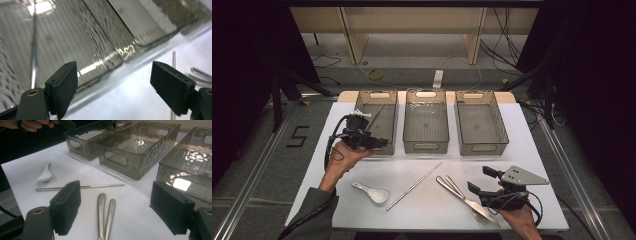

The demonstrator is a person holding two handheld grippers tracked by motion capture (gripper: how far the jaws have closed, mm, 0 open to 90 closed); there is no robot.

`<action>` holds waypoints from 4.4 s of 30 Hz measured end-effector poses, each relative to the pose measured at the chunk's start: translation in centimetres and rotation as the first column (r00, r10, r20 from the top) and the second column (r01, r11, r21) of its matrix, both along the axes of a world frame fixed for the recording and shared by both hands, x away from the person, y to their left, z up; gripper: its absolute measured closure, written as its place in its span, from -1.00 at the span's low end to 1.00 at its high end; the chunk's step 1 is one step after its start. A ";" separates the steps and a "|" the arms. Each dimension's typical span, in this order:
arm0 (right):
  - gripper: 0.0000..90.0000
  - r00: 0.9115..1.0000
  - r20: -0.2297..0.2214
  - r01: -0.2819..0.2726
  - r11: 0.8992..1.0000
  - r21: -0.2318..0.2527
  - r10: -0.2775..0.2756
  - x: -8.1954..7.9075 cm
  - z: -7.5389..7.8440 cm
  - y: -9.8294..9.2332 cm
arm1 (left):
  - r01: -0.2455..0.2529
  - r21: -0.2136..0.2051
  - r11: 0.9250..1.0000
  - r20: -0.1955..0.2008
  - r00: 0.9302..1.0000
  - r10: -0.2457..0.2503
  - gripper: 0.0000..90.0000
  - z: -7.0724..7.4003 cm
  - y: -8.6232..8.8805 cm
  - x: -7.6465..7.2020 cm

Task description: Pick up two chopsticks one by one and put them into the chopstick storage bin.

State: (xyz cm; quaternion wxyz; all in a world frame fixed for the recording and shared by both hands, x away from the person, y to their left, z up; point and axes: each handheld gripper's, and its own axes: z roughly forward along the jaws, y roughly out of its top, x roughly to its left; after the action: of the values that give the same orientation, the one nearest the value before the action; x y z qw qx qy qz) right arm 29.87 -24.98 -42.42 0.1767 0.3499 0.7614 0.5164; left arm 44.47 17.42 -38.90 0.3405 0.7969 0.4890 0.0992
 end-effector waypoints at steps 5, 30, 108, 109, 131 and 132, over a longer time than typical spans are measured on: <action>-0.44 1.000 -0.001 0.005 1.000 0.001 -0.005 -0.1 0.0 -0.1 | 0.057 0.029 0.998 -0.006 0.998 -0.057 -0.54 -0.8 -1.5 -0.8; -0.44 1.000 -0.005 -0.004 1.000 -0.009 0.004 0.0 0.0 0.1 | 0.295 0.160 0.942 -0.226 0.940 -0.256 -0.28 -4.2 -7.1 -5.2; -0.44 1.000 -0.011 -0.012 1.000 -0.025 0.012 0.0 -0.1 0.2 | 0.412 0.240 0.879 -0.253 0.901 -0.353 0.88 -5.1 -10.8 -7.0; -0.44 1.000 -0.012 -0.013 1.000 -0.023 0.013 0.0 -0.1 0.2 | 0.413 0.231 0.881 -0.252 0.900 -0.356 0.88 -4.9 -10.8 -7.0; -0.44 1.000 -0.013 -0.010 1.000 -0.024 0.010 0.1 -0.1 0.1 | 0.306 0.129 0.943 -0.094 0.951 -0.295 0.88 1.0 -6.9 -5.9; -0.44 1.000 -0.013 -0.009 1.000 -0.024 0.009 0.1 -0.1 0.1 | 0.296 0.123 0.947 -0.087 0.954 -0.287 0.88 1.2 -6.6 -5.7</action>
State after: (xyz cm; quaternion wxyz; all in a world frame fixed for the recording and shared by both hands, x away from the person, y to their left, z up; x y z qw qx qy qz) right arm 29.94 -24.85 -42.49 0.1738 0.3475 0.7702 0.5057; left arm 38.73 10.79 -37.65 0.2802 0.8845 0.3693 0.0533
